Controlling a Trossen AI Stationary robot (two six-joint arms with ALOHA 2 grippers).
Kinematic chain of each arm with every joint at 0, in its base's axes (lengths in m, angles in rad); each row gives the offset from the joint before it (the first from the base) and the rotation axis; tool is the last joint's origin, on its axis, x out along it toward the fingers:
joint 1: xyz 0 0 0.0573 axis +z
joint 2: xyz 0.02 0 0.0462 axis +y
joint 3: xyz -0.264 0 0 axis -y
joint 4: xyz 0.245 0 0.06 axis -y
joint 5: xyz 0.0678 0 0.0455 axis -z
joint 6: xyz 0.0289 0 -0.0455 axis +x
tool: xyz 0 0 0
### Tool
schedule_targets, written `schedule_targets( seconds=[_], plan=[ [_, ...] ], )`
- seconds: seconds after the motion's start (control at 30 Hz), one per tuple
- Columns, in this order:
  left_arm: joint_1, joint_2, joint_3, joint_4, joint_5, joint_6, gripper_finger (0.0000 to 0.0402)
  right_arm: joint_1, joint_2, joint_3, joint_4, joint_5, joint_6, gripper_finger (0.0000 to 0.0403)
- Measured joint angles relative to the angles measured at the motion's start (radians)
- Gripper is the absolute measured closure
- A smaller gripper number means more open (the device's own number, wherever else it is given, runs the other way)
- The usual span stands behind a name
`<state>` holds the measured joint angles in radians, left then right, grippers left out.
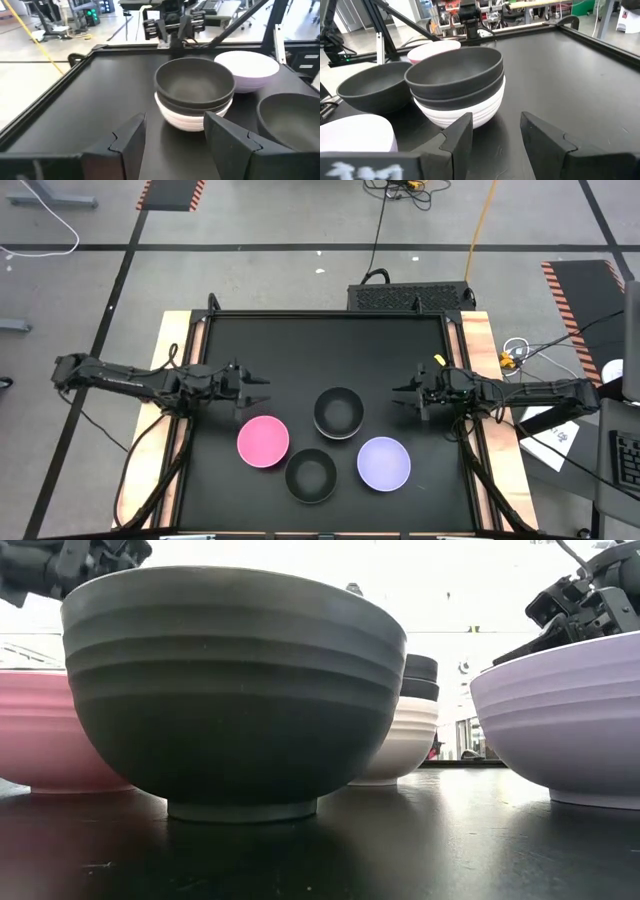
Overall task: Nest bowls inside each other
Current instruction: Stack the purple bowl on top of the black bowl
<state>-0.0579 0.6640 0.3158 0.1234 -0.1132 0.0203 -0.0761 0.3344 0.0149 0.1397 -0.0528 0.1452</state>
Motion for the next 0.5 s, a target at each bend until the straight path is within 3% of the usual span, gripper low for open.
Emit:
schedule_targets(
  seconds=[0.37, 0.5],
  plan=[
    [0.199, -0.109, -0.211, 0.21, 0.335, -0.047, 0.0202, 0.0, 0.0, 0.0, 0.007, 0.0, 0.0, 0.0245],
    [0.234, -0.111, -0.244, 0.208, 0.348, -0.099, 0.0202, 0.0, 0.0, 0.0, 0.013, 0.0, 0.0, 0.0245]
  ],
)
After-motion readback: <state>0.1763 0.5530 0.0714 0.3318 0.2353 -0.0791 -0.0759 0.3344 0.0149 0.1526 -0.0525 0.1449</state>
